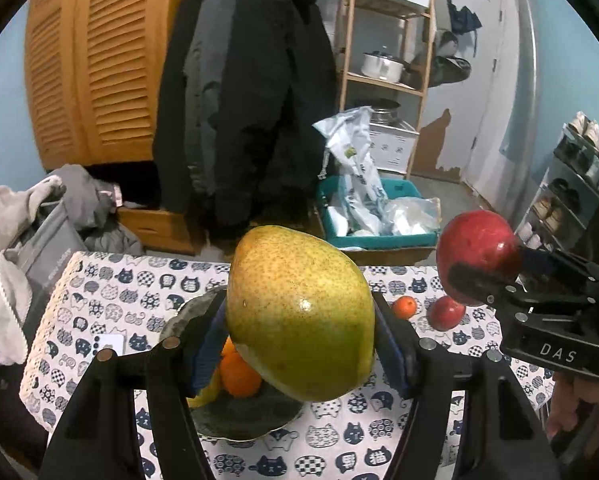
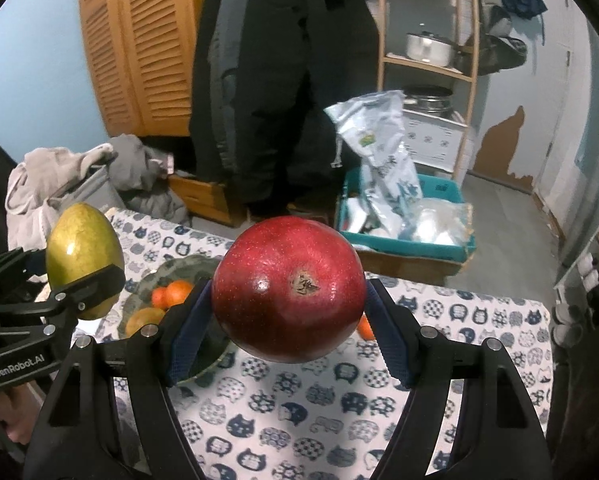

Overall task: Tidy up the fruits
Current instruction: 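Lower the yellow pear into the bowl and open the left tool while the right tool holds the apple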

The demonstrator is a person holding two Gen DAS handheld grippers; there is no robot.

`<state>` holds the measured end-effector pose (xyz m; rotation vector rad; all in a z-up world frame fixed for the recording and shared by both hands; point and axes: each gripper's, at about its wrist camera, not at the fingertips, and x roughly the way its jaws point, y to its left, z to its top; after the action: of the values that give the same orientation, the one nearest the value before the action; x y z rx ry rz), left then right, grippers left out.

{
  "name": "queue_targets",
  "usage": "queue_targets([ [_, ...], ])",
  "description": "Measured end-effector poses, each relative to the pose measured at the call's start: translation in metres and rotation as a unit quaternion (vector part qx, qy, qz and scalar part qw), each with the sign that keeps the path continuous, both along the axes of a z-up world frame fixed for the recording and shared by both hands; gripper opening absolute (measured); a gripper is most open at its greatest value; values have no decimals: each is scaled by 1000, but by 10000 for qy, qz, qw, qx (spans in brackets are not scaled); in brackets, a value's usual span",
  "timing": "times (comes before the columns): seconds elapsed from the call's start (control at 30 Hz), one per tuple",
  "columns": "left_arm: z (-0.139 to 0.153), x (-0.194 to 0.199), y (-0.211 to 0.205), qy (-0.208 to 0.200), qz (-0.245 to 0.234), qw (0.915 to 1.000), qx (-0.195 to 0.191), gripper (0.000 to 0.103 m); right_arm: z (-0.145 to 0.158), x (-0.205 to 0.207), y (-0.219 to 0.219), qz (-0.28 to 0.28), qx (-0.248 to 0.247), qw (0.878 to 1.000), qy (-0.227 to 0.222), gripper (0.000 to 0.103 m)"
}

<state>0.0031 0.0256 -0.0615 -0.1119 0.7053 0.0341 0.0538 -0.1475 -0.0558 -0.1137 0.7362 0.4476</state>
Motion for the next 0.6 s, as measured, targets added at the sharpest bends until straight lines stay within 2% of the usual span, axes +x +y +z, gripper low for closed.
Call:
queue_targets([
  [0.33, -21, -4, 41, 222, 375, 9990, -43, 69, -11, 10, 47, 322, 30, 9993, 203, 76],
  [0.6, -56, 1, 70, 607, 579, 9965, -72, 69, -30, 23, 82, 466, 11, 9979, 448, 76],
])
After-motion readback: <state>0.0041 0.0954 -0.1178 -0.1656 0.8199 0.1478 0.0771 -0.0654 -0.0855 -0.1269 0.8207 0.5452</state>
